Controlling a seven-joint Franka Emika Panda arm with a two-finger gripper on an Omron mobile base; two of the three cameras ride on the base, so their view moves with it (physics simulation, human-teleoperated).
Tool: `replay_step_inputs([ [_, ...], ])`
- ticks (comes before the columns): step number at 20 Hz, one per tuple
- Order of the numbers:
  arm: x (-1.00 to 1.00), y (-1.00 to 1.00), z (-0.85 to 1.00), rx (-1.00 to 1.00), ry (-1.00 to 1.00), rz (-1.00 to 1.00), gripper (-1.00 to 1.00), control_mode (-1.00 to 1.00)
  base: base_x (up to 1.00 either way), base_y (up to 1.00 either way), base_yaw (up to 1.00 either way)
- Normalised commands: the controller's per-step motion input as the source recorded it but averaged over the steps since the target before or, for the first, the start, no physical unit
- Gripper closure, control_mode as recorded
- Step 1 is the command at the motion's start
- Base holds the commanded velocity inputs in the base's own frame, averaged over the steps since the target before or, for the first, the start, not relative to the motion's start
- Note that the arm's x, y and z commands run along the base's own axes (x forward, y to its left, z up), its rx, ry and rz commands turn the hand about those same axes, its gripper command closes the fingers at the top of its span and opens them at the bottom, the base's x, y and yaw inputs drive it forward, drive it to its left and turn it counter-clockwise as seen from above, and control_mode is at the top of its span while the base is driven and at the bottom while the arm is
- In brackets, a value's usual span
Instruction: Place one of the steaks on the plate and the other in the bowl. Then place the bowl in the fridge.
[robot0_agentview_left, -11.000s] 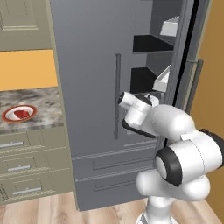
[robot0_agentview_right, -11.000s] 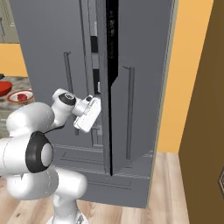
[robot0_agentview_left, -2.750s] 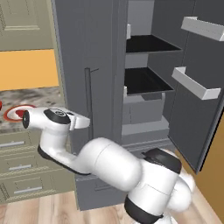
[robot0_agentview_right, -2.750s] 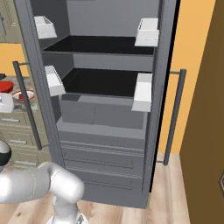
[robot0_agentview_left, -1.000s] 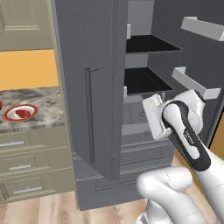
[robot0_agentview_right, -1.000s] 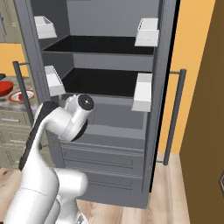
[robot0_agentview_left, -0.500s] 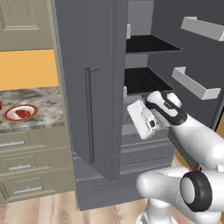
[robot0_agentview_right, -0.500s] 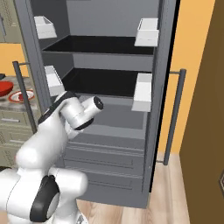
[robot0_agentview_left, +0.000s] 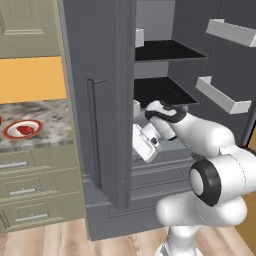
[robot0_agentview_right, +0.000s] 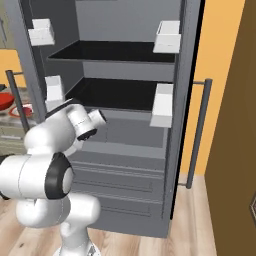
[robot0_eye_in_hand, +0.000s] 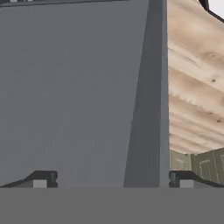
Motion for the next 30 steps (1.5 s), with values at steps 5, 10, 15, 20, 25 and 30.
replay_step_inputs([
  [5, -0.59, 1.00, -0.45, 0.00, 0.05, -0.27, -1.00, -1.00, 0.00, 0.00, 0.00],
  [10, -0.65, 1.00, -0.12, 0.00, -0.06, -0.40, -1.00, -1.00, 0.00, 0.00, 0.00],
  [15, -0.20, 1.00, -0.02, 0.00, -0.02, -0.27, -1.00, -1.00, 0.00, 0.00, 0.00],
  [20, 0.17, 0.26, 0.00, -0.06, 0.11, -0.03, -1.00, -1.00, 0.00, 0.00, 0.00],
  [25, 0.19, -0.60, 0.17, -0.12, 0.07, 0.00, -1.00, -1.00, 0.00, 0.00, 0.00],
  [30, -0.34, -0.99, 0.20, -0.33, -0.36, 0.08, -1.00, -1.00, 0.00, 0.00, 0.00],
])
